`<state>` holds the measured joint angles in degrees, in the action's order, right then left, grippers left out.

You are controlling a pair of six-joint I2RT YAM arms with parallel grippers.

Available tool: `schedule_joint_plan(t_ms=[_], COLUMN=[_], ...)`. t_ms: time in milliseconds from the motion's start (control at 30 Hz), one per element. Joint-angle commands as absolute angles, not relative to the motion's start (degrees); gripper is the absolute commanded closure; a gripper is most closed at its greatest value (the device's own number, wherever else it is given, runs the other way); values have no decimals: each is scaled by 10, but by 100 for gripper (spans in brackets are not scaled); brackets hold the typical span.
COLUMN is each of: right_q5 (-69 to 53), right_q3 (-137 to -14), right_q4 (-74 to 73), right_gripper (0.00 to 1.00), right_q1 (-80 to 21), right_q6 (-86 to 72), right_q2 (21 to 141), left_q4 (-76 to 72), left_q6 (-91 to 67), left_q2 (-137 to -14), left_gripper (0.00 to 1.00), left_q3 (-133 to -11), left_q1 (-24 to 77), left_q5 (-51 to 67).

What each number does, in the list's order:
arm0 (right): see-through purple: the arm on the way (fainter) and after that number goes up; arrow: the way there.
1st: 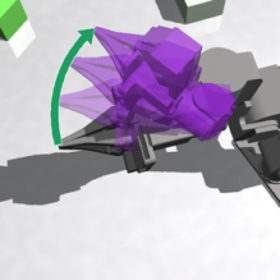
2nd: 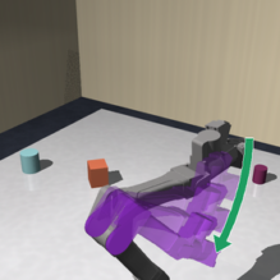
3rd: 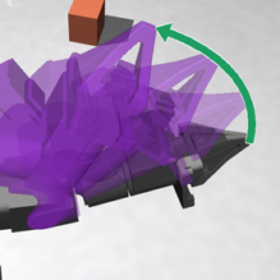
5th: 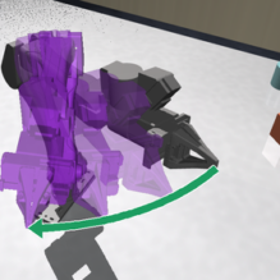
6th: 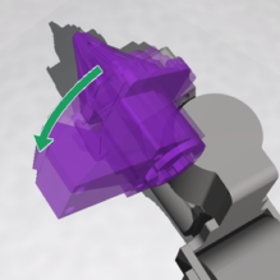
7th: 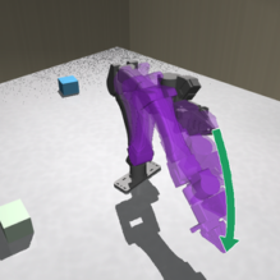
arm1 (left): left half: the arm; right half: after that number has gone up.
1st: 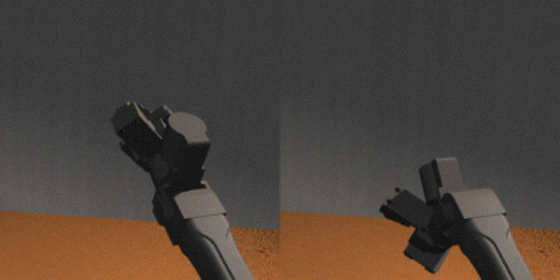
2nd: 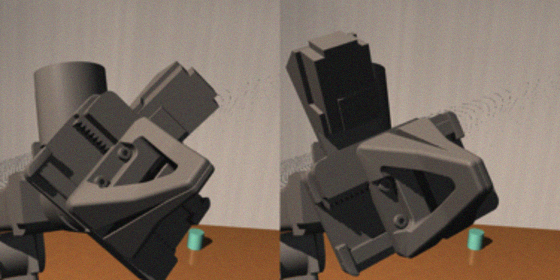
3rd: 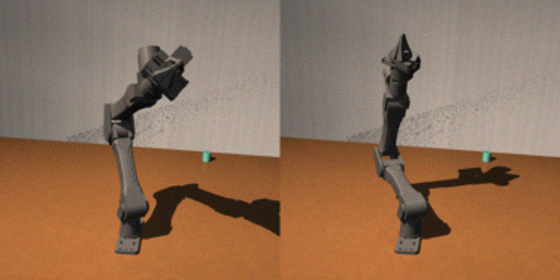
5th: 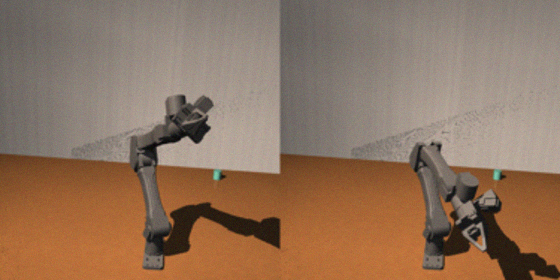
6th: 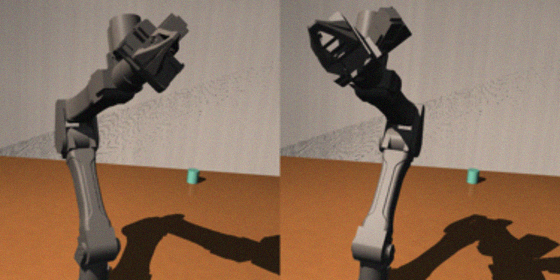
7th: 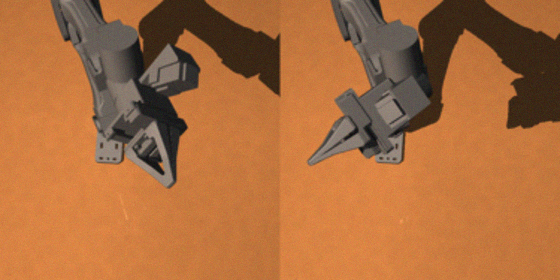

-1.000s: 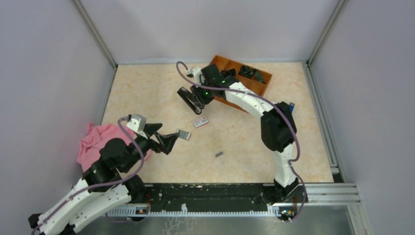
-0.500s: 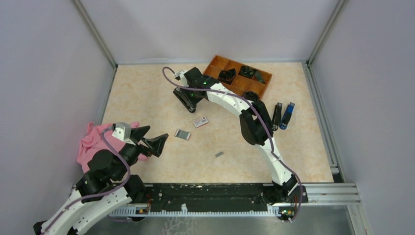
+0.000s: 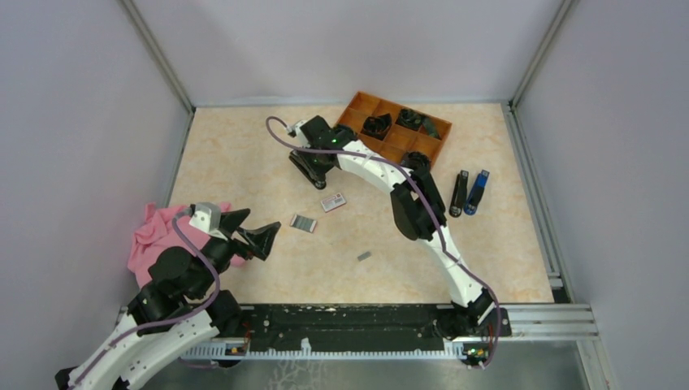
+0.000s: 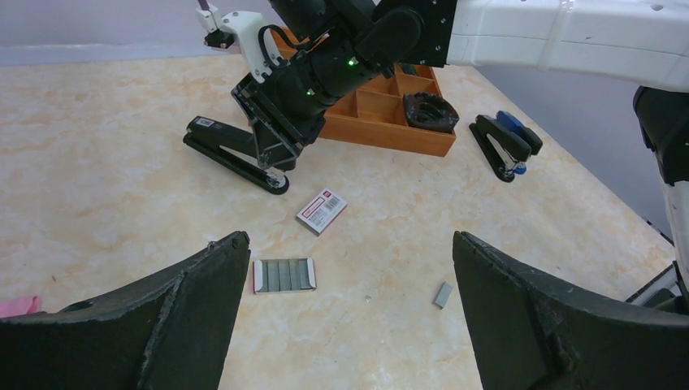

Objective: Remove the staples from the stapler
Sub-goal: Place the stapler at the center of the board.

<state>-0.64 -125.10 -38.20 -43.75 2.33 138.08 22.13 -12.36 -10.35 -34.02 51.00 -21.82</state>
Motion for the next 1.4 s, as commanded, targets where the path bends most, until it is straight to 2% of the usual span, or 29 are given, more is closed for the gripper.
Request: schedule_joint_plan(t_ms=[0, 300, 433, 500, 733, 867, 967, 1067, 1167, 1367], right_q5=[-1, -17, -51, -87, -261, -288, -304, -321, -286, -161], right_q3=[-1300, -1313, -1302, -1265, -978, -840, -760, -681, -617, -554], right_q4=[-351, -361, -376, -374, -319, -314, -314, -305, -299, -273], right_gripper=[69, 50, 30, 24, 20, 20, 20, 20, 20, 20], right_q1=[-446, -446, -445, -438, -374, -308, -220, -114, -37, 12], right_q6=[21, 19, 36, 47, 117, 141, 125, 104, 78, 13], right_q2=[1393, 1396, 1345, 1293, 1005, 846, 755, 684, 650, 648], left_q4=[221, 222, 222, 221, 147, 49, -15, -70, -136, -288], left_q6=[-116, -117, -119, -123, -183, -239, -270, -294, -318, -359], left_q2=[-105, -111, -112, -110, -82, -77, -91, -129, -196, -348], left_gripper=[1, 1, 1, 1, 1, 1, 1, 1, 1, 1], left_q3=[-338, -337, -337, -338, -303, -236, -199, -175, -154, -129], left_q1=[506, 503, 501, 499, 497, 498, 498, 498, 498, 498], left_q5=[-214, -213, -208, -197, -115, -59, -30, -8, 18, 63])
